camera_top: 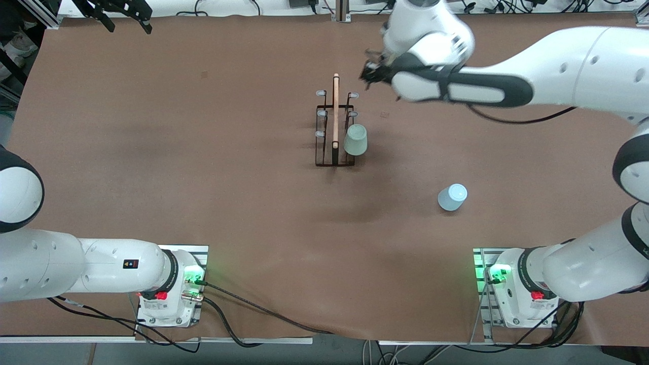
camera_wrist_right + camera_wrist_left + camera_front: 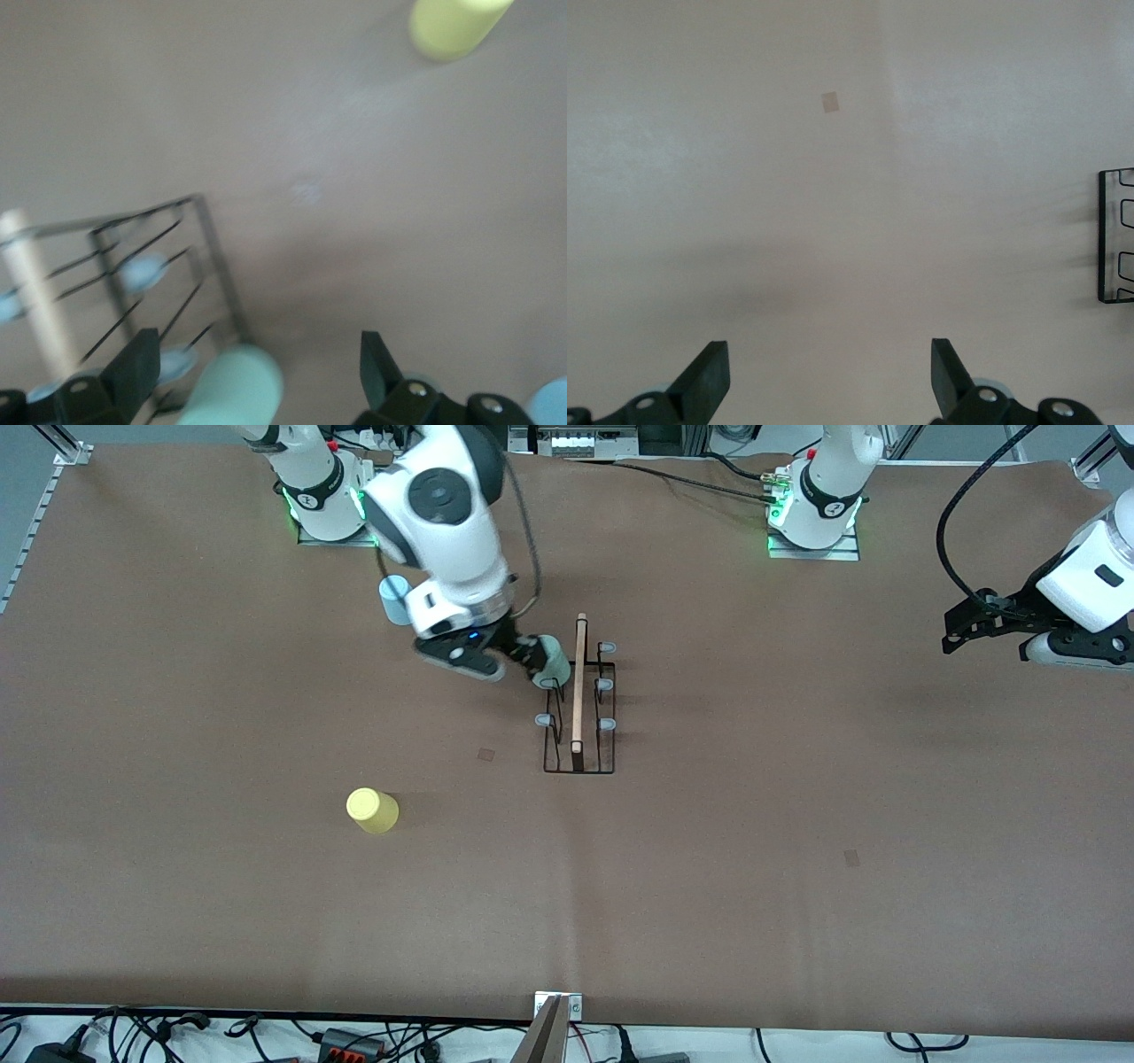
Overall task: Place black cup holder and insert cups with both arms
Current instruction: 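Move the right gripper to the yellow cup and grasp it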
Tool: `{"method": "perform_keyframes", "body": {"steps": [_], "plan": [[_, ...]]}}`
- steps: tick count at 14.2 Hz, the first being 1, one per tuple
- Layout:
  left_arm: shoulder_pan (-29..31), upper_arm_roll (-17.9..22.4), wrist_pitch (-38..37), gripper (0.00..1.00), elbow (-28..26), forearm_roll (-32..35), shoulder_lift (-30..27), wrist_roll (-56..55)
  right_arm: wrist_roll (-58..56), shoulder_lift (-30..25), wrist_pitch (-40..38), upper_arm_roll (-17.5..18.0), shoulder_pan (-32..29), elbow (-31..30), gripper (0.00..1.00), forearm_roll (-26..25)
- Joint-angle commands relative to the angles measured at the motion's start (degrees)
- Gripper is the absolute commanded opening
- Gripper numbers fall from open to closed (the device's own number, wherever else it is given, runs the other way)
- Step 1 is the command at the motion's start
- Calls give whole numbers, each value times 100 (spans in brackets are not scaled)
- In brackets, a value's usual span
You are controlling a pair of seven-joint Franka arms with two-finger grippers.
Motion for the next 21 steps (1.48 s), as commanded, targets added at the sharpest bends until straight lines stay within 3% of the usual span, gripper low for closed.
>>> {"method": "perform_keyframes", "body": {"steps": [1, 3, 6, 8, 13, 15, 21], "plan": [[7, -15, 53, 100, -93, -112, -74, 120, -1645, -16, -147, 54, -959, -63, 100, -76], [7, -15, 97, 100, -75, -112, -31, 120, -3104, 211, -24, -8, -1479, -19, 100, -41], [-2, -15, 88, 100, -22, -112, -4, 111, -4625, 554, 598, -534, -1525, -28, 100, -76], [-2, -15, 132, 100, 4, -121, 75, 111, -5287, 774, 1055, -684, -1525, -28, 100, -76], [-46, -15, 115, 100, 189, -112, 224, 111, -5360, 1433, 2321, -921, -1315, -63, 100, -85], [-54, -15, 132, 100, 189, -112, 233, 111, -5360, 1574, 2428, -1237, -1121, -63, 100, -93], [-72, -24, 132, 100, 329, -112, 392, 102, -5360, 1882, 2973, -1361, -998, -72, 100, -85]]}}
